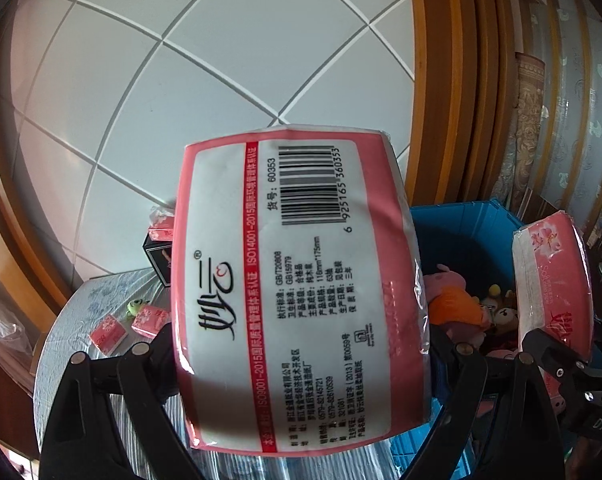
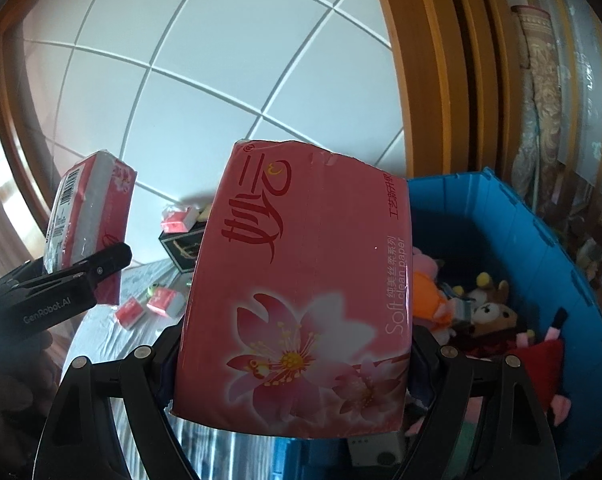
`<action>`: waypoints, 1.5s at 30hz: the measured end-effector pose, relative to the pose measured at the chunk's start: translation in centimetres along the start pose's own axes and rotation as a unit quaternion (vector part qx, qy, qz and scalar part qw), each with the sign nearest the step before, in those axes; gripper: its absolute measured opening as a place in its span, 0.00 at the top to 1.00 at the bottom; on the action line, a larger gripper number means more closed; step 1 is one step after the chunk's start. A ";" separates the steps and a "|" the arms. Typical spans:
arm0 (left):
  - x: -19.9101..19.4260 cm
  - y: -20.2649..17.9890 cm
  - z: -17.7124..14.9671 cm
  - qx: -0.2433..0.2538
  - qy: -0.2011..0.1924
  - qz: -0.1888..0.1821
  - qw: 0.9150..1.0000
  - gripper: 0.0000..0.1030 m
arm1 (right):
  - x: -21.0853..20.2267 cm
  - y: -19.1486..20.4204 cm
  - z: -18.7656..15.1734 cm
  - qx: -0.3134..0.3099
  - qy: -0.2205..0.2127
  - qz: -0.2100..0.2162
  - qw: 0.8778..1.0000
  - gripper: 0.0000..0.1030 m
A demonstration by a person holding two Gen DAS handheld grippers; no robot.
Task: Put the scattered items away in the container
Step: 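Lower both tissue packs into the blue crate and open both tools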
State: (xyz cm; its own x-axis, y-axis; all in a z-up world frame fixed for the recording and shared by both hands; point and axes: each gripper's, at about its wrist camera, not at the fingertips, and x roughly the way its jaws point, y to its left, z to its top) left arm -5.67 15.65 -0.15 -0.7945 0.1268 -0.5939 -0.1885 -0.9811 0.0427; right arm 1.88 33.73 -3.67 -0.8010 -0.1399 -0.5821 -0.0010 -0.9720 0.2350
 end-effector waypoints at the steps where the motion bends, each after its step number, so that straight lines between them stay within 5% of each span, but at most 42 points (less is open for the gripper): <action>1: 0.2 -0.5 0.1 0.004 0.000 -0.006 1.000 0.11 | -0.2 -0.5 0.0 0.004 -0.001 -0.005 1.000 0.17; 26: 5.3 -16.6 5.8 0.099 0.021 -0.152 0.983 0.11 | -2.2 -13.9 -0.9 0.097 -0.013 -0.131 0.987 0.17; 34: 10.0 -20.7 6.8 0.118 0.055 -0.152 0.980 0.11 | -0.5 -17.9 -0.5 0.103 -0.011 -0.150 0.983 0.17; 45: 13.0 -21.5 6.4 0.121 0.076 -0.136 0.980 0.11 | 2.8 -21.3 0.8 0.099 -0.004 -0.150 0.984 0.17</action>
State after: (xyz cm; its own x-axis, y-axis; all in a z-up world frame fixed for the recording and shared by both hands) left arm -15.63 39.28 -3.61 -0.6042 0.3384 -0.7214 -0.5282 -0.8480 0.0446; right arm -0.85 54.16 -9.69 -0.7511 0.1496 -0.6430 -0.3545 -0.9131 0.2016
